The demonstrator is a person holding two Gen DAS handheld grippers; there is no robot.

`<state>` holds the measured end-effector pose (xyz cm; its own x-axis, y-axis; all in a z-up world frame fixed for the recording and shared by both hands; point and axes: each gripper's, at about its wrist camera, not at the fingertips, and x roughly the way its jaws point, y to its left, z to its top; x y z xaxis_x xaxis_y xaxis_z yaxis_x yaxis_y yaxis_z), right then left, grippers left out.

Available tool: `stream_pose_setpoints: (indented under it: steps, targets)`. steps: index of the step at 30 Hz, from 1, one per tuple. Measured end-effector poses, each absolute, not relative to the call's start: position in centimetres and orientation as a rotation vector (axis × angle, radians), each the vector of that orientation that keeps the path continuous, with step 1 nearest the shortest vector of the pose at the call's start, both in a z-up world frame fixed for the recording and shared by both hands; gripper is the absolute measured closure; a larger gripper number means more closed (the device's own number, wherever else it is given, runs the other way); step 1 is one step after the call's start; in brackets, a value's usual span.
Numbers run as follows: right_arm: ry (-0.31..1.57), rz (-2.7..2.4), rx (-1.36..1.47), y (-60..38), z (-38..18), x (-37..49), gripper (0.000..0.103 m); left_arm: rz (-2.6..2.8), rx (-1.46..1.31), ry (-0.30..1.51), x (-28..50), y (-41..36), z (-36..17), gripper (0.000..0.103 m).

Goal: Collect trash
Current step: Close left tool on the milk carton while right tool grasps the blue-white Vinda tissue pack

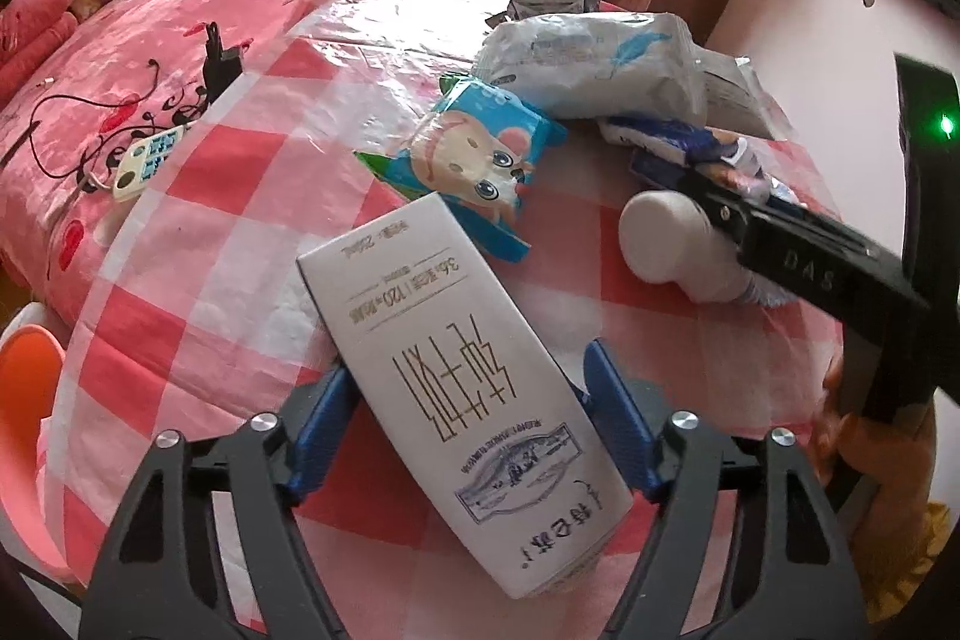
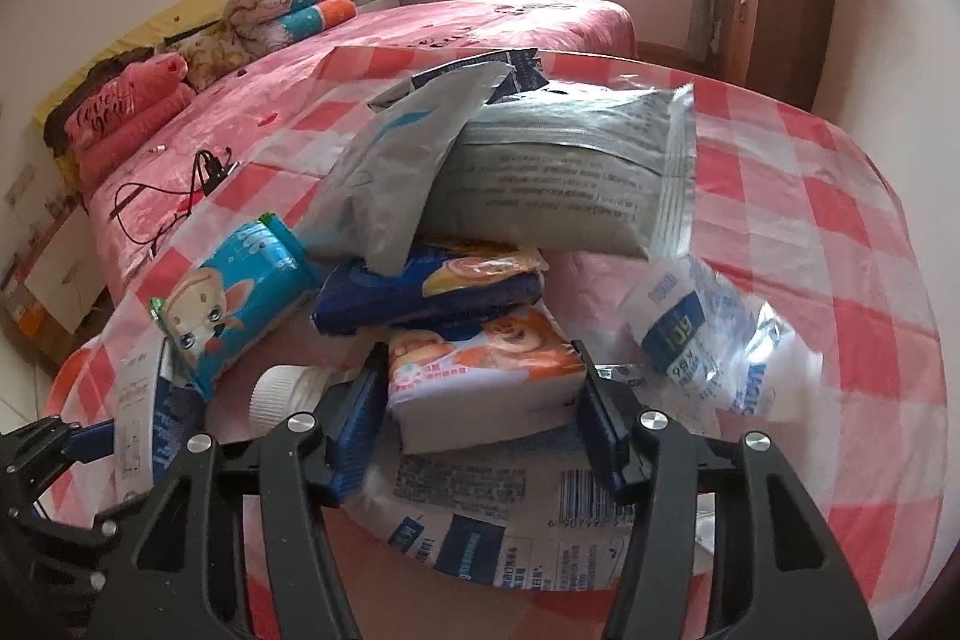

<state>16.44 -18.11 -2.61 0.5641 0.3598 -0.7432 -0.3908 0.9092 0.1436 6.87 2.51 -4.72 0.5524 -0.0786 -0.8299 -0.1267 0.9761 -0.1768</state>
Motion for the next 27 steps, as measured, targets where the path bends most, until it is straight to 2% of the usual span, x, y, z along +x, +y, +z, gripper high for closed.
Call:
stream_pose_setpoints:
  steps: [14, 20, 27]
  targets:
    - [0.876, 0.442, 0.122, -20.7, -0.6, 10.1, 0.045, -0.067, -0.277, 0.974, 4.9, 3.8, -4.5, 0.045]
    - [0.889, 0.494, 0.210, -21.9, 0.2, 7.7, 0.047, -0.112, -0.272, 0.964, 4.1, 3.9, -4.3, 0.046]
    - [0.916, 0.519, 0.173, -20.8, -0.7, 4.3, 0.049, -0.128, -0.234, 0.935, 3.0, 4.3, -4.1, 0.046]
